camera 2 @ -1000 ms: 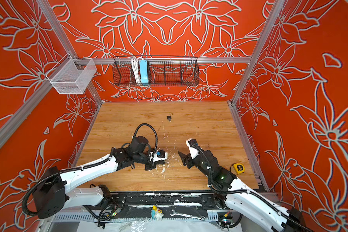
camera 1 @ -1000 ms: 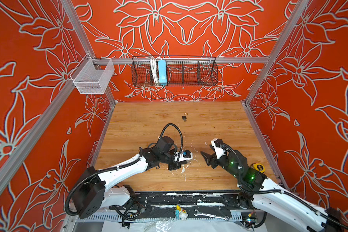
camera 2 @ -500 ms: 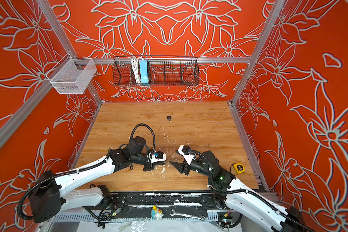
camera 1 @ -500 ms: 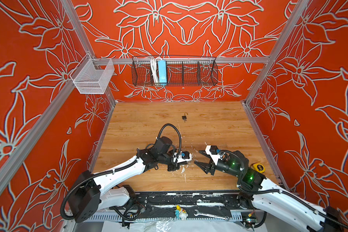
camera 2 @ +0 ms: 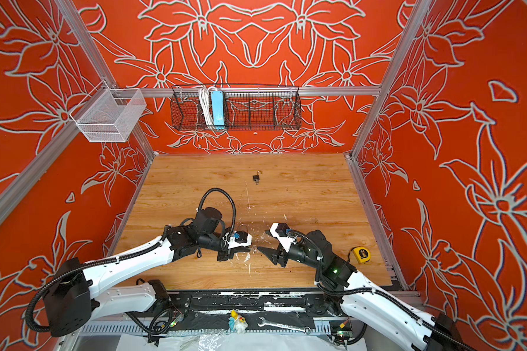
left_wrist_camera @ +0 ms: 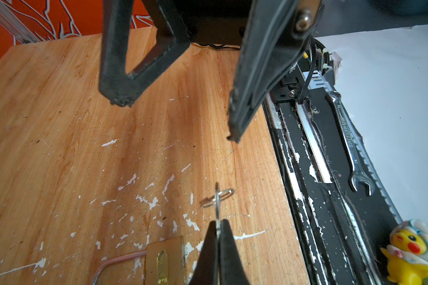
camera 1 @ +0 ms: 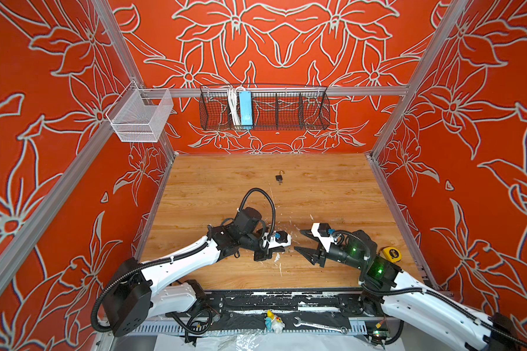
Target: Unlock with the key
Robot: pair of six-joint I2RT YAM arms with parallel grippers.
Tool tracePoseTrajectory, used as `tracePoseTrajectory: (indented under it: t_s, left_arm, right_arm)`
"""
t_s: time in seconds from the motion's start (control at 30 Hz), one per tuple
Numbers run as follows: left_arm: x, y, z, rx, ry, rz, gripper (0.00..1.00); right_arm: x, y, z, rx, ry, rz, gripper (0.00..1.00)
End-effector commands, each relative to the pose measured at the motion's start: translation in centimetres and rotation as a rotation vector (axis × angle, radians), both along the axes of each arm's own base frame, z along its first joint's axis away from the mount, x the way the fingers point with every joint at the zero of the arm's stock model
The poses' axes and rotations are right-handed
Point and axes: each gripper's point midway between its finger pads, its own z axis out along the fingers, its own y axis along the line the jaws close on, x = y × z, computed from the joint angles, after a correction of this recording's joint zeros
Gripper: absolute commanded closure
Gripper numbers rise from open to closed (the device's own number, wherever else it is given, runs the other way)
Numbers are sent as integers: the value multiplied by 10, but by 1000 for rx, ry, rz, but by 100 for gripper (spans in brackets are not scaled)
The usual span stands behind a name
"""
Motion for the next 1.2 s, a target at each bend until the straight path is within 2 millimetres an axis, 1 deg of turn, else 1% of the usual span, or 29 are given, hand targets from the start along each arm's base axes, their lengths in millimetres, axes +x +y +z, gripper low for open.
tracePoseTrajectory:
  t_s: [0.0, 0.43, 0.63, 0.87, 0.97, 1.17]
  left_arm:
    - [-5, -2, 9, -18, -13, -24, 100]
    - [-7, -2, 10, -34, -15, -36, 100]
    - [-8, -3, 8, -30, -9, -40, 100]
    - [-8, -3, 7, -30, -5, -45, 100]
    - [-8, -4, 7, -31, -4, -48, 100]
    - [-9, -5, 5, -28, 8, -55, 100]
  right_arm:
    - [-2, 2, 5, 13, -31, 23, 36]
    - [-4, 10, 1, -2, 1, 66, 40]
    - [-11, 18, 2, 13, 22, 126, 43]
    - [-11, 28, -5, -1, 63, 157, 47]
    - [-13, 30, -6, 2, 63, 169, 47]
    - [-9, 33, -8, -1, 70, 153, 47]
